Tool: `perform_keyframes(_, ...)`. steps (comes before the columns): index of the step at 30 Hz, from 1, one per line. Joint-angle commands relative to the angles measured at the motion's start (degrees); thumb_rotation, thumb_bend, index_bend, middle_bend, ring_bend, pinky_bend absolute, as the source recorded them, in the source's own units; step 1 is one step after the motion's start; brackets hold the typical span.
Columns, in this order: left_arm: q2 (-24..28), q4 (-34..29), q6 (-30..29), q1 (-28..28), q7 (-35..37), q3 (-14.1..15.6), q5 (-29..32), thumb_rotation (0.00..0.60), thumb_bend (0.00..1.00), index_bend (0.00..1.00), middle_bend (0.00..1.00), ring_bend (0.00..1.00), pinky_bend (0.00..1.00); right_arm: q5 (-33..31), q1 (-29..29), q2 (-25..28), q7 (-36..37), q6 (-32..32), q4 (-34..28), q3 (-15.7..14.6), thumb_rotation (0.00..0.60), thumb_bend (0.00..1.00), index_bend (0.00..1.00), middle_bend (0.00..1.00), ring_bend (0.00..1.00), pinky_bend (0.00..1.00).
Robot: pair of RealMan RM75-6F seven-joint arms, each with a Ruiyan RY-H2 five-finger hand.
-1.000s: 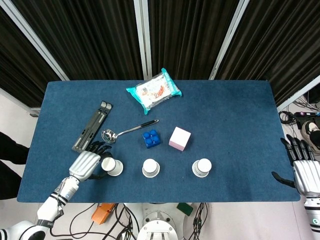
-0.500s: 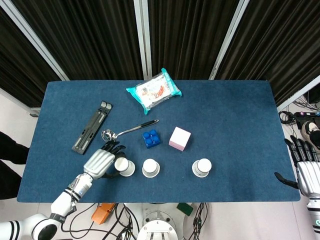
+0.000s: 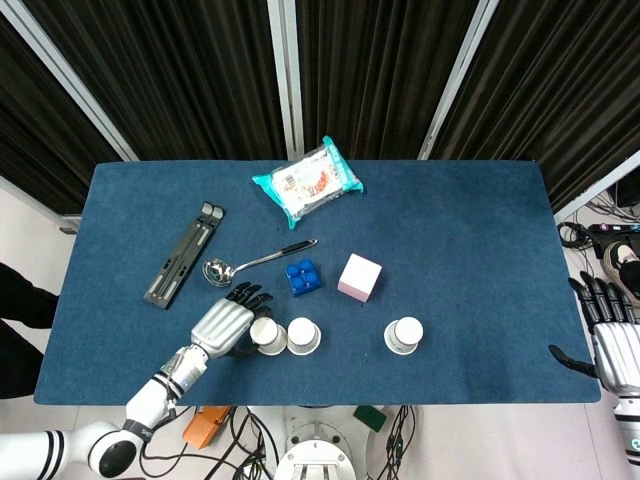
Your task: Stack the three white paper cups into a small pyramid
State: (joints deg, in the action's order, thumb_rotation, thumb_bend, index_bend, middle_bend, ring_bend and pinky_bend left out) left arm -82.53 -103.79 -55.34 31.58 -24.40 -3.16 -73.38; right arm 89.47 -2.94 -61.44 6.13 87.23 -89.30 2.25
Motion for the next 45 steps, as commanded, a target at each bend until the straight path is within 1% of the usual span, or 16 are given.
perform_keyframes(1, -0.5, -0.2, -0.3, 0.4, -0.9, 0.0, 0.6, 0.600, 0.33, 0.42, 0.14, 0.06, 0.00, -0.1, -0.1, -0.1, 0.1, -0.2, 0.2, 0.0, 0.600, 0.26, 0.00, 0.03, 0.00, 0.00)
perform_keyframes(4, -0.6, -0.2, -0.6, 0.7, -1.7, 0.3, 1.1, 0.600, 0.30, 0.37, 0.14, 0.06, 0.00, 0.0, -0.2, -0.1, 0.2, -0.4, 0.4, -0.1, 0.600, 0.26, 0.00, 0.03, 0.00, 0.00)
perform_keyframes(7, -0.7, -0.3, -1.2, 0.7, -2.1, 0.6, 1.1, 0.600, 0.25, 0.31, 0.14, 0.06, 0.00, 0.7, -0.6, -0.1, -0.2, -0.8, 0.3, -0.3, 0.600, 0.26, 0.00, 0.03, 0.00, 0.00)
perform_keyframes(10, -0.8, -0.3, -2.3, 0.4, -2.2, 1.1, 0.5, 0.600, 0.17, 0.27, 0.14, 0.06, 0.00, 2.0, -1.6, -0.1, -1.0, -2.1, -0.2, -0.7, 0.600, 0.26, 0.00, 0.03, 0.00, 0.00)
perform_keyframes(14, -0.2, -0.8, -4.1, -0.3, -2.3, 1.7, -0.7, 0.600, 0.14, 0.23, 0.14, 0.06, 0.00, 5.4, -4.0, 0.2, -2.4, -4.5, -2.1, -1.4, 0.600, 0.26, 0.00, 0.03, 0.00, 0.00)
perform_keyframes(19, 3.0, -2.3, -8.9, -3.0, -1.3, 2.9, -3.0, 0.600, 0.12, 0.22, 0.14, 0.06, 0.00, 10.7, -9.3, 1.7, -3.6, -11.0, -6.7, -2.8, 0.600, 0.26, 0.00, 0.03, 0.00, 0.00)
perform_keyframes(23, 6.9, -2.9, -14.1, -6.3, 1.1, 3.7, -4.6, 0.600, 0.12, 0.22, 0.14, 0.06, 0.00, 12.9, -14.7, 2.2, -5.9, -18.9, -10.4, -3.1, 0.600, 0.26, 0.00, 0.03, 0.00, 0.00)
perform_keyframes(27, 10.1, -2.7, -18.2, -9.4, 4.5, 3.9, -4.9, 0.600, 0.12, 0.22, 0.14, 0.06, 0.00, 11.3, -19.3, 1.1, -10.3, -26.9, -12.7, -2.3, 0.600, 0.26, 0.00, 0.03, 0.00, 0.00)
perform_keyframes(29, 11.5, -2.3, -19.9, -10.8, 6.6, 3.8, -4.7, 0.600, 0.12, 0.22, 0.14, 0.06, 0.00, 9.6, -21.2, 0.3, -12.4, -30.5, -13.4, -1.8, 0.600, 0.29, 0.00, 0.03, 0.00, 0.00)
perform_keyframes(32, 12.9, -1.6, -21.6, -12.5, 9.2, 3.6, -4.4, 0.600, 0.12, 0.22, 0.14, 0.06, 0.00, 7.0, -23.2, -1.0, -15.2, -34.0, -13.6, -1.0, 0.600, 0.36, 0.03, 0.02, 0.00, 0.00)
perform_keyframes(35, 13.8, -0.9, -22.8, -13.9, 11.4, 3.5, -4.3, 0.600, 0.12, 0.22, 0.14, 0.06, 0.00, 4.2, -24.5, -1.8, -17.4, -36.2, -13.5, -0.4, 0.600, 0.40, 0.07, 0.02, 0.00, 0.00)
perform_keyframes(39, 14.3, 0.0, -23.0, -14.9, 13.0, 3.5, -4.0, 0.600, 0.12, 0.22, 0.14, 0.06, 0.00, 1.8, -25.9, -2.8, -18.6, -38.1, -13.2, 0.0, 0.600, 0.45, 0.11, 0.02, 0.00, 0.00)
perform_keyframes(45, 14.5, 0.6, -22.6, -15.6, 14.4, 3.1, -3.9, 0.600, 0.12, 0.22, 0.14, 0.06, 0.00, -1.0, -28.0, -4.0, -20.8, -41.0, -12.8, -0.2, 0.600, 0.50, 0.18, 0.02, 0.00, 0.00)
